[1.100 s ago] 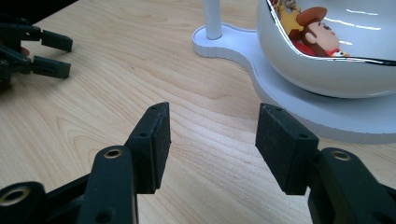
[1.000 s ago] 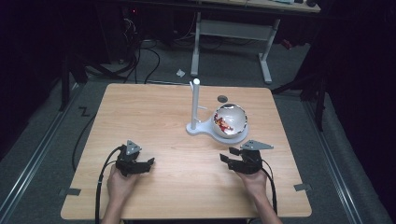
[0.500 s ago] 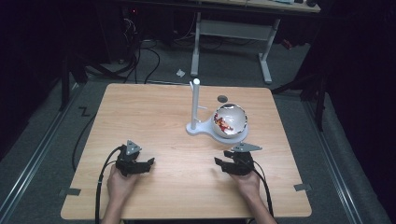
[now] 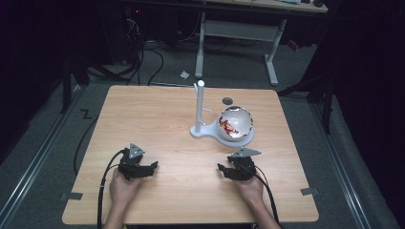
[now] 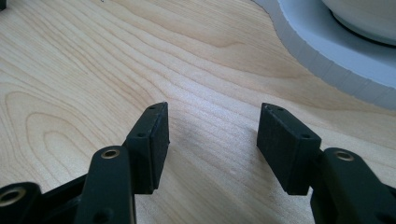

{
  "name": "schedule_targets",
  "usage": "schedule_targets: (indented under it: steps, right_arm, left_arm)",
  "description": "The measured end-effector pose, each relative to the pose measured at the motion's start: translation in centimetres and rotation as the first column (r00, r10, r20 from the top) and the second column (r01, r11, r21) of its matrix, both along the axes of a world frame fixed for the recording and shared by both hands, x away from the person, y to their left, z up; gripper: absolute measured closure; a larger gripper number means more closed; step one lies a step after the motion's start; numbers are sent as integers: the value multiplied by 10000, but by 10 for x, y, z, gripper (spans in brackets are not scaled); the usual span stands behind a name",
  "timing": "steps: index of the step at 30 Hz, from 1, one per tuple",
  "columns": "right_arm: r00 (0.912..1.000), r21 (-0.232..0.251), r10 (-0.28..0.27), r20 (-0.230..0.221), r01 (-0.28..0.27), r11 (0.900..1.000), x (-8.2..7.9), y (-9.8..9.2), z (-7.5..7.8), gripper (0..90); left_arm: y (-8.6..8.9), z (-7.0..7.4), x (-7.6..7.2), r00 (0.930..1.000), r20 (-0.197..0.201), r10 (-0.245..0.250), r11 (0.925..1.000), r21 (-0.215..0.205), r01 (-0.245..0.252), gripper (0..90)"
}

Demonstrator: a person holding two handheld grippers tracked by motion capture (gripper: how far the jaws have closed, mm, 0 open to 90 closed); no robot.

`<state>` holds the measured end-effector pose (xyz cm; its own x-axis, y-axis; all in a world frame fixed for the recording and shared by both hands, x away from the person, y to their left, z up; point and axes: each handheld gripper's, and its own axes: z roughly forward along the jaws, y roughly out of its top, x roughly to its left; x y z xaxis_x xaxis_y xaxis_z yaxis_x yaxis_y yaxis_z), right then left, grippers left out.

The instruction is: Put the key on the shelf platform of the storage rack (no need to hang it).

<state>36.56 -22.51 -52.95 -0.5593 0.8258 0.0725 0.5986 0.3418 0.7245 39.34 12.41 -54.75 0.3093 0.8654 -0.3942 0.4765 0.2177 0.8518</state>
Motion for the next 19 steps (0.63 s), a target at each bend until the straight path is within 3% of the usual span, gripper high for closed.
schedule_targets:
  steps: [4,8,19]
  right_arm:
    - [9998,-66,-14,175,15,10000,1,0,-1,428]
    - [9985,-791,117,529,-75,9968,-1,7,-2,394]
    - [9988,-750,164,471,-128,9971,0,6,-2,379]
  left_arm:
    - [0,0,0,10000,2,-2,10000,5,2,226]
    - [0,0,0,10000,6,0,10000,7,0,226]
    - [0,0,0,10000,2,0,10000,11,0,226]
